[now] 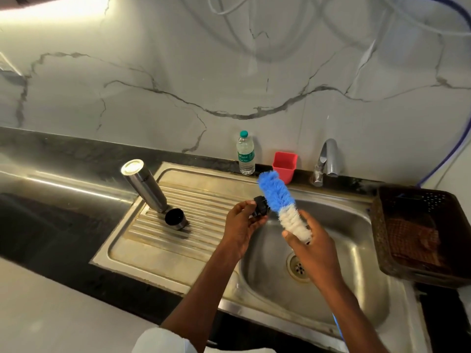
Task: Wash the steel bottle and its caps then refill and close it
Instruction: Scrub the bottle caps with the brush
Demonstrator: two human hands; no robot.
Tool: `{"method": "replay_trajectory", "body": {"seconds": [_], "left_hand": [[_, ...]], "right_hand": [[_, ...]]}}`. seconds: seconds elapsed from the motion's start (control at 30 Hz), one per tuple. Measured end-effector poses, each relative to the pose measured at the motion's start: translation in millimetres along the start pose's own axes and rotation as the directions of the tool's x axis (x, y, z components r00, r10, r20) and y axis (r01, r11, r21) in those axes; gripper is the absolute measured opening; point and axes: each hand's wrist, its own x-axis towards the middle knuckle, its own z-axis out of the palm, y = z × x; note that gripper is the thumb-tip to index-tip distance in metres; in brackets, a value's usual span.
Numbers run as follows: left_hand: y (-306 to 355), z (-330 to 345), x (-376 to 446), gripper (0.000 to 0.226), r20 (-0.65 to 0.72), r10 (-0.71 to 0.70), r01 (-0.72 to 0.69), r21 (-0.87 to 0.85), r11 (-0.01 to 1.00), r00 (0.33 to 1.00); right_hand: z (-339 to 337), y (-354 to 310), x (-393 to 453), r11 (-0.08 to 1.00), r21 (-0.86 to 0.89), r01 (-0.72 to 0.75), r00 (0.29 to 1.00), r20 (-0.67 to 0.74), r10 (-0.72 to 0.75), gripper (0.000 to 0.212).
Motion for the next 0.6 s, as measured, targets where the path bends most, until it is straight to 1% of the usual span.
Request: {"method": "replay_trajectory", "body": {"seconds": [0.1, 0.13, 0.27, 0.3, 0.33, 0.37, 0.4, 0.43, 0.5, 0.6], "left_hand": [[0.8, -10.5, 5.8, 0.011, -0.057, 0.070, -0.063, 0.116, 0.991, 0.996], [1.6, -13.7, 7.2, 0.012, -0.064, 0.084, -0.073, 0.154, 0.985, 0.994], [-1.5, -26.2, 10.7, 0.016, -0.068, 0.077, -0.062, 0.191, 0.980, 0.995], [-4.3, -30.8, 10.9, 0.016, -0.074, 0.110, -0.090, 0.230, 0.969, 0.991], [-7.0, -36.7, 12.0, 0.017, -0.094, 0.179, -0.137, 0.338, 0.931, 0.979], [-9.3, -44.8, 14.2, 0.019, -0.112, 0.274, -0.182, 0.505, 0.843, 0.955], [-10.7, -53.8, 16.0, 0.024, -0.108, 0.357, -0.198, 0.669, 0.716, 0.928], [-11.5, -62.9, 17.0, 0.029, -0.089, 0.412, -0.189, 0.788, 0.586, 0.907], [-9.8, -79.2, 16.7, 0.033, -0.020, 0.451, -0.173, 0.907, 0.383, 0.892], [-7.0, -97.8, 15.1, 0.030, 0.110, 0.461, -0.180, 0.977, 0.111, 0.881]], "right_hand": [[4.1, -3.0, 0.9, 0.995, -0.090, 0.051, 0.998, 0.045, -0.047, 0.059], [7.0, -3.4, 0.8, 0.994, -0.096, 0.055, 0.997, 0.056, -0.050, 0.059], [23.0, -1.0, -0.9, 0.998, -0.037, -0.042, 0.997, 0.067, 0.044, 0.058], [26.7, 1.1, -0.7, 0.997, -0.024, -0.067, 0.995, 0.071, 0.069, 0.058], [30.3, 3.0, -0.6, 0.996, -0.020, -0.092, 0.993, 0.077, 0.093, 0.057], [34.0, 4.6, -0.8, 0.993, -0.023, -0.114, 0.990, 0.085, 0.115, 0.056], [37.7, 5.8, -1.6, 0.991, -0.025, -0.134, 0.986, 0.094, 0.135, 0.055], [41.3, 6.8, -2.6, 0.988, -0.024, -0.151, 0.983, 0.105, 0.152, 0.053], [50.9, 6.9, -5.0, 0.984, -0.030, -0.178, 0.975, 0.131, 0.180, 0.052], [67.6, 5.3, -8.5, 0.980, -0.072, -0.187, 0.969, 0.149, 0.195, 0.053]]}}
